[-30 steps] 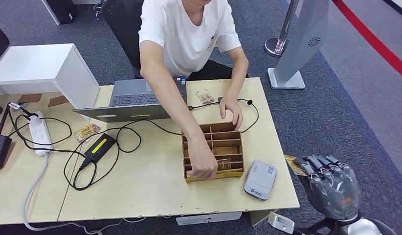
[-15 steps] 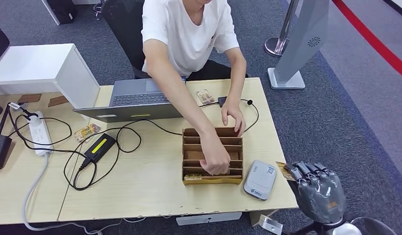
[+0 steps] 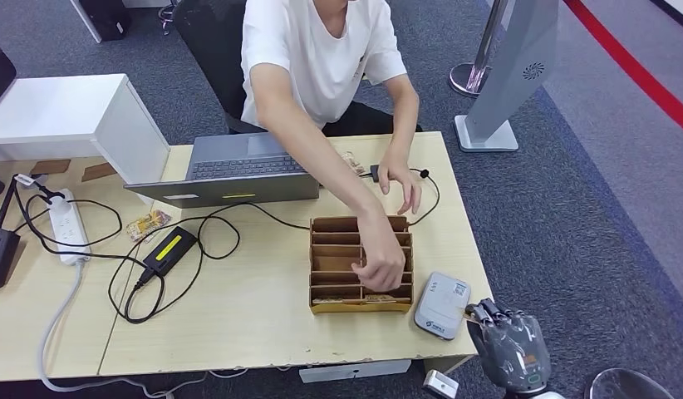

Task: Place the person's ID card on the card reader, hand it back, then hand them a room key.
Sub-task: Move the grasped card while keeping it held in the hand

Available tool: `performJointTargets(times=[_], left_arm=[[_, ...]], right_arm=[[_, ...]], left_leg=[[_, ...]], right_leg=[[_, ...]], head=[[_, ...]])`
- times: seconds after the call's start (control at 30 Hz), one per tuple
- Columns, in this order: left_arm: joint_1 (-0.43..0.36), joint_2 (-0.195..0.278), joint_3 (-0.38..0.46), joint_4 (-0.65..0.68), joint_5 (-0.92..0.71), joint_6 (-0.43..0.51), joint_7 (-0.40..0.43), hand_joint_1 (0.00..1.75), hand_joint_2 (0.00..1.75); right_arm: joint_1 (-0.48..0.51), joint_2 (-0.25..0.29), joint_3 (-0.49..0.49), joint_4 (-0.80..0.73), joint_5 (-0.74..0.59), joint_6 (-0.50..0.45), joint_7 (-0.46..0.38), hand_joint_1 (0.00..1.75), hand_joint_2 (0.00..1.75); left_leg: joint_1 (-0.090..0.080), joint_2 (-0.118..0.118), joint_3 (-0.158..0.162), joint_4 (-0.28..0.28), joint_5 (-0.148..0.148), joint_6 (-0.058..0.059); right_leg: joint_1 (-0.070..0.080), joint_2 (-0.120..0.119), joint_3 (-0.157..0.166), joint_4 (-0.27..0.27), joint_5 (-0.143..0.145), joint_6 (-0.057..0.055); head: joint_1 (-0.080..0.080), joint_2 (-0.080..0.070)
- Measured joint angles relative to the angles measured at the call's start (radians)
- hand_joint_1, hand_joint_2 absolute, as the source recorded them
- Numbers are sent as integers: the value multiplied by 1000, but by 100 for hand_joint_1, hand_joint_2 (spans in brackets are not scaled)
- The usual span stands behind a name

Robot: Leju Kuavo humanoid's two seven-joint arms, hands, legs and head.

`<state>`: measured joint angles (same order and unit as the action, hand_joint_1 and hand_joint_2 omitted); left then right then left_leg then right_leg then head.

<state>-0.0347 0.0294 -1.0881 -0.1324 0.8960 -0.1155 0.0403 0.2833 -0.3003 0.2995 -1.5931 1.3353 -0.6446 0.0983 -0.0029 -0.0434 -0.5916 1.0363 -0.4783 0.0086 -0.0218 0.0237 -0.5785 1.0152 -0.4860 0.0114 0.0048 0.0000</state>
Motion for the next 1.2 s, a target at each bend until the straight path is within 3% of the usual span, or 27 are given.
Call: performJointTargets(times=[0.3,0.8,1.03,1.2], left_arm=[[-1,1,-8,0,-1,0,-2,0,175],[-3,2,-25,0,-1,2,-2,0,175],[-4,4,-38,0,-1,0,-2,0,175],[-5,8,-53,0,-5,-4,-11,0,175]], right_arm=[[-30,20,7,122,-24,-2,4,175,175],[-84,87,-70,329,-50,-3,-79,175,175],[-85,111,-131,307,-14,-3,-144,175,175],[-122,112,-145,191,-14,5,-130,175,175]], left_leg=[[0,0,0,0,0,0],[0,3,3,0,-1,-2],[0,3,3,0,-1,-2],[0,4,3,0,-1,-2]], right_leg=[[0,0,0,0,0,0],[0,3,2,0,0,0],[0,3,2,0,0,0],[0,4,2,0,1,-1]], head=[[0,0],[0,0],[0,0],[0,0]])
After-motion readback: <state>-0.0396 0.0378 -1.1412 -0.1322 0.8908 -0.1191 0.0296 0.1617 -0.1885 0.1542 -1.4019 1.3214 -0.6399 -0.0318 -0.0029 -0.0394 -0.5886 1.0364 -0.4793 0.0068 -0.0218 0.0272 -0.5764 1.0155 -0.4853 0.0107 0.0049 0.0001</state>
